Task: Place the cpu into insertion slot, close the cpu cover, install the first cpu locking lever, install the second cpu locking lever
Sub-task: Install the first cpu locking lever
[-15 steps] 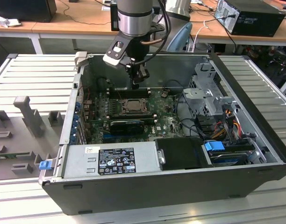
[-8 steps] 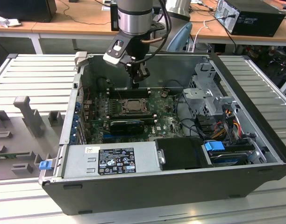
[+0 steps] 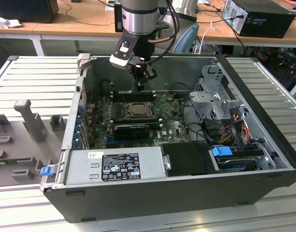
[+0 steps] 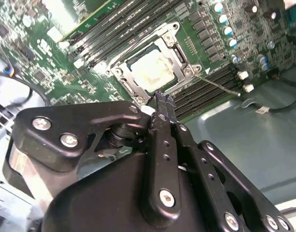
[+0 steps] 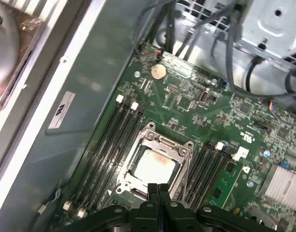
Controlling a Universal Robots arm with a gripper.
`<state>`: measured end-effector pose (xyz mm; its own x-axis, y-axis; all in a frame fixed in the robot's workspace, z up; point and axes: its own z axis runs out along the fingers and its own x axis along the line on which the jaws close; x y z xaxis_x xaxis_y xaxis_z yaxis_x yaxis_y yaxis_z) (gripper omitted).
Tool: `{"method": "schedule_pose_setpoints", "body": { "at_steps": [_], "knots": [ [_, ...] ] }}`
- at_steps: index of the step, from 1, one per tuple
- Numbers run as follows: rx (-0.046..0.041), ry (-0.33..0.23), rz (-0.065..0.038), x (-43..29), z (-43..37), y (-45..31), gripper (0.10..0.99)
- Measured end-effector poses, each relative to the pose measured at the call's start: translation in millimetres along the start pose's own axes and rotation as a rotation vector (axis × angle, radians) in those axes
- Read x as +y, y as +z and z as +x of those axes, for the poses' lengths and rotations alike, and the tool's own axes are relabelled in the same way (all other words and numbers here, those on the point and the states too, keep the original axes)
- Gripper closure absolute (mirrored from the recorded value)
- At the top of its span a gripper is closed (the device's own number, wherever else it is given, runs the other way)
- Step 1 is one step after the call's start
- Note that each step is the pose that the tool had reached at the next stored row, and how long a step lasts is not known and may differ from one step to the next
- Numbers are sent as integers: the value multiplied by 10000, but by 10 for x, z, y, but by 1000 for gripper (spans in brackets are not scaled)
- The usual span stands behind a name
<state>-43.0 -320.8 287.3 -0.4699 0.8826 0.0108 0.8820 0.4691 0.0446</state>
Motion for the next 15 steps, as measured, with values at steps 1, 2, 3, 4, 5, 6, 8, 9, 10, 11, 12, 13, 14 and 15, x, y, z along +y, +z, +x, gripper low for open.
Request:
{"method": "schedule_pose_setpoints", "body": {
  "at_steps": [1,2,3,4,5,6,8,9,10,11,12,13,14,15],
  "knots": [
    [8,-175,2,0,0,0,980],
    [20,-442,5,0,0,1,980],
    [28,-612,6,0,0,1,980],
    [42,-933,10,0,0,1,980],
    [52,-1153,12,0,0,1,980],
    [66,-1478,15,0,0,1,980],
    [94,-2091,22,0,0,2,980],
    [99,-2223,24,0,0,2,980],
    [105,-2337,25,0,0,2,980],
    [112,-2496,26,0,0,2,980],
    [117,-2609,28,0,0,2,980],
    [121,-2708,29,0,0,2,980],
    [128,-2867,31,0,0,2,980],
    [131,-2916,32,0,0,3,980]
  ]
}}
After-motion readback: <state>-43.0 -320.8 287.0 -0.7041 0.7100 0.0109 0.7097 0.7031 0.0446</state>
